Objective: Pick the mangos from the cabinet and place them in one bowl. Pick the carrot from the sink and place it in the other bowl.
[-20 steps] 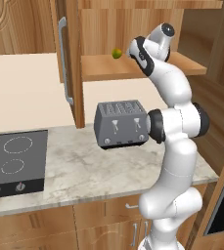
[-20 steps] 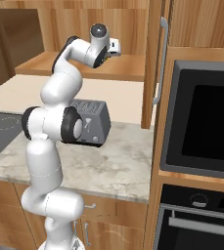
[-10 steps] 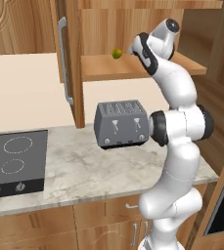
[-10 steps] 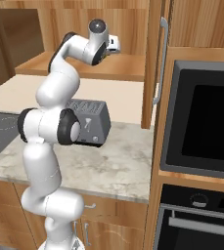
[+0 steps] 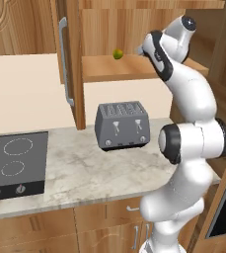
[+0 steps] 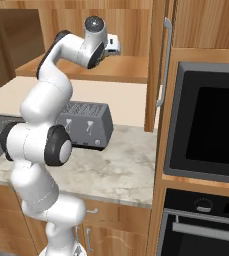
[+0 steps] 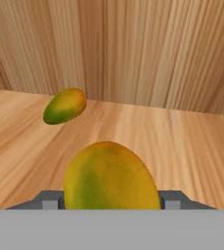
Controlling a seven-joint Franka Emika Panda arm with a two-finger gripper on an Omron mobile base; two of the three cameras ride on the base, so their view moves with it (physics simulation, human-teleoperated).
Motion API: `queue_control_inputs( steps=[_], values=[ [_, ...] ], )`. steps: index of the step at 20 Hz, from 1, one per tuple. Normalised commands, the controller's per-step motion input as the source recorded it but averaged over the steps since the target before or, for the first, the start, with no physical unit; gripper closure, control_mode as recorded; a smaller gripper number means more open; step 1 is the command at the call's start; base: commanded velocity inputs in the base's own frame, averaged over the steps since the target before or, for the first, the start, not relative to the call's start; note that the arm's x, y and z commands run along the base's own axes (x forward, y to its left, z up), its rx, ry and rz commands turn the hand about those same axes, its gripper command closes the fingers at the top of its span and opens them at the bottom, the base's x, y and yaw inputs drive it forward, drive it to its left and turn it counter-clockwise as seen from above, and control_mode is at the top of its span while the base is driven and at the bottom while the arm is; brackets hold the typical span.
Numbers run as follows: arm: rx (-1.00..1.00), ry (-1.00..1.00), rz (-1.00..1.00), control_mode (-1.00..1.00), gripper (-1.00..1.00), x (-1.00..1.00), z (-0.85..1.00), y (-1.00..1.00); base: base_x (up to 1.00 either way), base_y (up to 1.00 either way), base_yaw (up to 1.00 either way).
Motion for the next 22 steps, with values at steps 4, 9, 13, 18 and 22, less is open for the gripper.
queue_control_inputs(
  steps=[4, 9, 13, 18, 22],
  values=[
    [0.00, -0.02, 0.02, -1.00, 1.00, -1.00, 0.16, 0.00, 0.00, 0.00, 0.00],
    [0.00, 0.00, 0.05, -1.00, 1.00, -0.98, 0.30, 0.05, 0.00, 0.00, 0.00],
    [0.00, 0.01, 0.06, -1.00, 1.00, -0.91, 0.34, 0.14, 0.00, 0.00, 0.00],
    [0.00, 0.16, 0.02, -1.00, 1.00, -0.56, 0.30, 0.12, 0.00, 0.00, 0.00],
    [0.00, 0.22, 0.00, -1.00, 1.00, -0.33, 0.00, 0.02, 0.00, 0.00, 0.00]
  ],
)
